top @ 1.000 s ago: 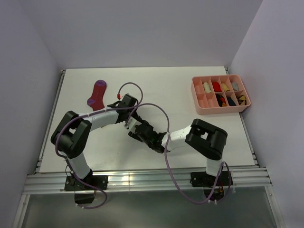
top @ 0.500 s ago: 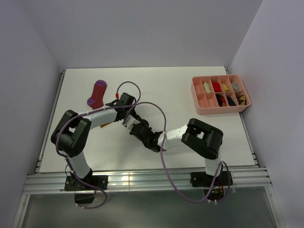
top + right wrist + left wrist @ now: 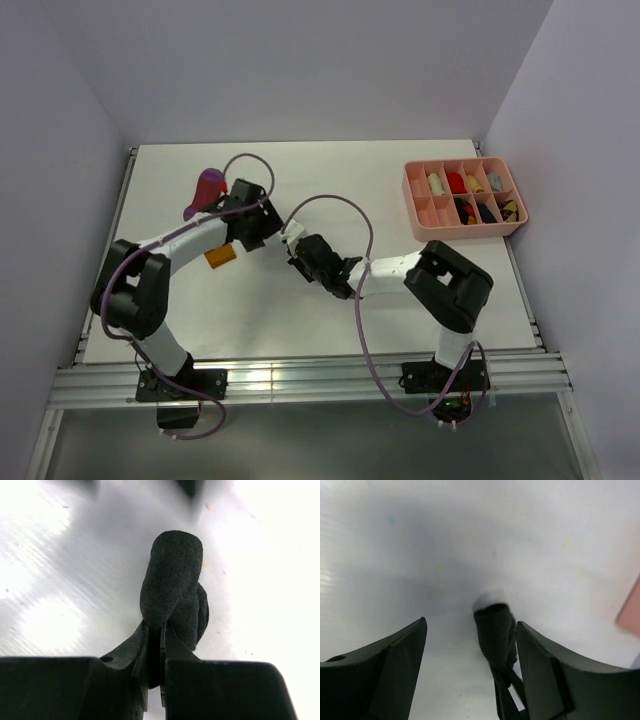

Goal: Roll the socks
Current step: Pick up the sock at the center of the board, then place the sock in the storage box.

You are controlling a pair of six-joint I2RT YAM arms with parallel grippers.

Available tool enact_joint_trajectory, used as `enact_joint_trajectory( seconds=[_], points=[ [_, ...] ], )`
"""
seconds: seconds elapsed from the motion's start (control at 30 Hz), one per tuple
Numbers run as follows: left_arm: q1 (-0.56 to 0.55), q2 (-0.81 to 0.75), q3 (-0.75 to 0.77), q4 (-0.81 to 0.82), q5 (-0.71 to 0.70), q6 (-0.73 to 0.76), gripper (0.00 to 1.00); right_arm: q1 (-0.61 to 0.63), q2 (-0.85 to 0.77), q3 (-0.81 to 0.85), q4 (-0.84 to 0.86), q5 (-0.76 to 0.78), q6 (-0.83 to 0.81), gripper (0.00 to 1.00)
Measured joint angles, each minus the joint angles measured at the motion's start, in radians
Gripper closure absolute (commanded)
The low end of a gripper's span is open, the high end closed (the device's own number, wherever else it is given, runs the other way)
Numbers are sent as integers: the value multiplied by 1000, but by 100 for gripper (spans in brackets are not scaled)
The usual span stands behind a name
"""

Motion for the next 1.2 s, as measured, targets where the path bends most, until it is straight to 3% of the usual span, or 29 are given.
enact_joint_trajectory(
  seconds=[0.33, 0.63, 0.87, 1.2],
  points=[
    [215, -371, 43, -24, -113, 21, 18, -144, -140, -30, -135, -169, 87, 100],
    [334, -713, -32, -60, -231, 135, 15, -296, -268, 18, -239, -158, 49, 100],
    [354, -825, -99, -119, -402, 240, 11, -459, -295, 92, -273, -101, -28, 100],
    [327, -860, -174, -146, -623, 315, 11, -690, -272, 216, -260, 68, -163, 100]
  ],
)
